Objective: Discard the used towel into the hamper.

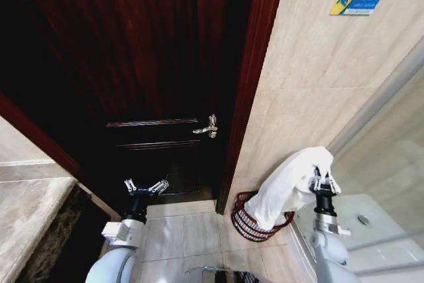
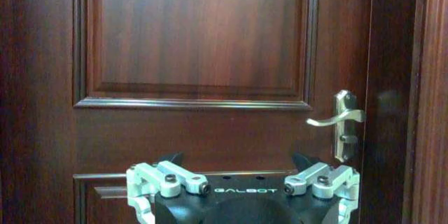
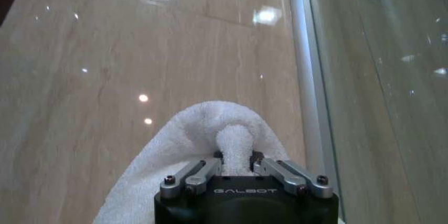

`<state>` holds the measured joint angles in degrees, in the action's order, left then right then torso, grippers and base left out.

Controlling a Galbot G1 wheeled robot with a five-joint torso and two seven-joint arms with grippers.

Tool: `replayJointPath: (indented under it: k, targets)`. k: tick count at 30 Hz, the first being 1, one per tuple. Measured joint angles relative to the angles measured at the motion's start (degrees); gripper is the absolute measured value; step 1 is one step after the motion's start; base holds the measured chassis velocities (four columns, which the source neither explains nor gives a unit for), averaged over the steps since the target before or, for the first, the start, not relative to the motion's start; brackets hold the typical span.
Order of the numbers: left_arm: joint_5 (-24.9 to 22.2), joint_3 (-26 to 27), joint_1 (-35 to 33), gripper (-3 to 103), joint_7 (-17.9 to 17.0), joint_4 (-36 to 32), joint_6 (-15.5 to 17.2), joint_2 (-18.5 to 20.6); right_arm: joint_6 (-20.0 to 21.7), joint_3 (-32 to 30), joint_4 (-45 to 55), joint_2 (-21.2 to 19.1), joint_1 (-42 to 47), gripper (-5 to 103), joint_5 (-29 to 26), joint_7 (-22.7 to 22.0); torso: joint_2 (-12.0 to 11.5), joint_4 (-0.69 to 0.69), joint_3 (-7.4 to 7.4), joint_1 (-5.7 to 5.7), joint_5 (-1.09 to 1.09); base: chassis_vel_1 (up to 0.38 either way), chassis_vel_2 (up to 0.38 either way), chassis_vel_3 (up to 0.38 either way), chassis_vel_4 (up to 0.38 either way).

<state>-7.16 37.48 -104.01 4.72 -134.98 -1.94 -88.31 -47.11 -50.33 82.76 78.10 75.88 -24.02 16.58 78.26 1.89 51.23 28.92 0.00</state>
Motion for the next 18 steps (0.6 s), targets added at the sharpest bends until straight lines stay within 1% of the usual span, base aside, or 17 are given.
replayJointPath:
  k: [18]
  targets:
    - [0.00, 0.00, 0.00, 100, 0.00, 0.00, 0.00, 0.00, -0.17, 1.12, -10.17, 0.76, -1.53, 15, -0.42, 1.85, 0.00, 0.00, 0.00, 0.00, 0.00, 0.000, 0.000, 0.000, 0.000]
